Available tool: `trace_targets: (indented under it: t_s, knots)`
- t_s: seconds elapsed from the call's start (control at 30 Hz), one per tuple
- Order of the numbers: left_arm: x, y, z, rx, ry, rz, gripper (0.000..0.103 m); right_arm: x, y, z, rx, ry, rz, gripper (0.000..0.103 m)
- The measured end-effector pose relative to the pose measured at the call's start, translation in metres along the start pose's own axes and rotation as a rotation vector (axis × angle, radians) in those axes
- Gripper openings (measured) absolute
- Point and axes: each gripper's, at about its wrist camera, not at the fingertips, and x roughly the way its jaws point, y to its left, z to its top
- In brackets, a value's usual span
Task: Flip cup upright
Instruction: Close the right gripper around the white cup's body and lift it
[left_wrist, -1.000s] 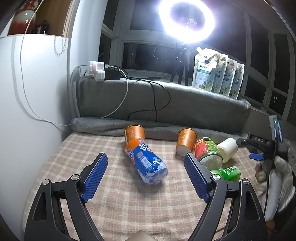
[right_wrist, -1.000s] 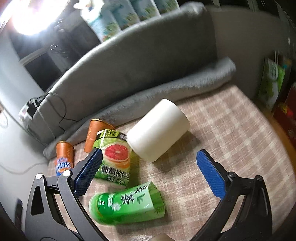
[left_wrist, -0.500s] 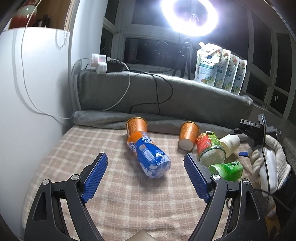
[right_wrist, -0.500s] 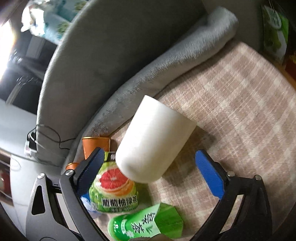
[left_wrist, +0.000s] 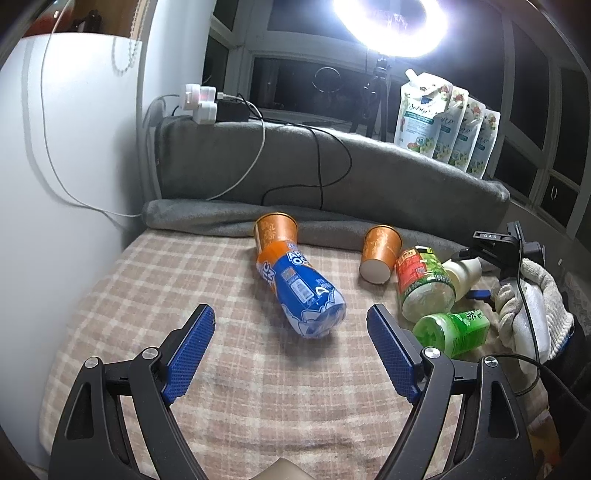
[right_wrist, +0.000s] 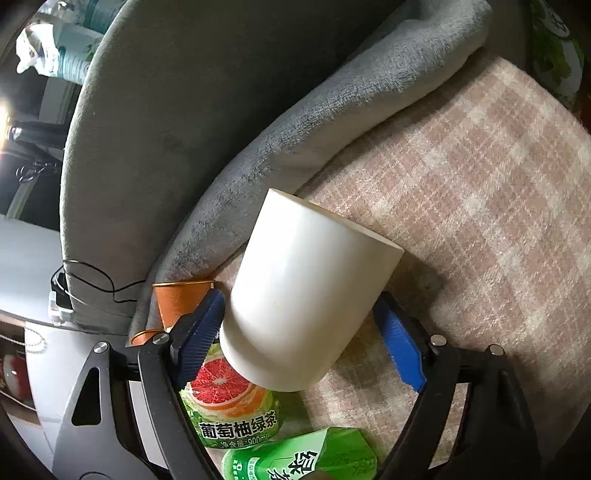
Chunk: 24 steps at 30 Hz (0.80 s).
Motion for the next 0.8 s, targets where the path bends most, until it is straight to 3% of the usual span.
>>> trace_targets:
  t_s: [0.5,0.8]
  knots:
    - [0.002,0.001,-0.001,0.005,0.01,-0.001,0.085,-0.045,0.005,-0.01,-0.138,-0.13,0.011,0.082]
    - [0.001,0.002,-0.001,-0.002,0.011,0.0,0.085,-0.071,0.025,-0.038,-0.229,-0.104,0.107,0.081]
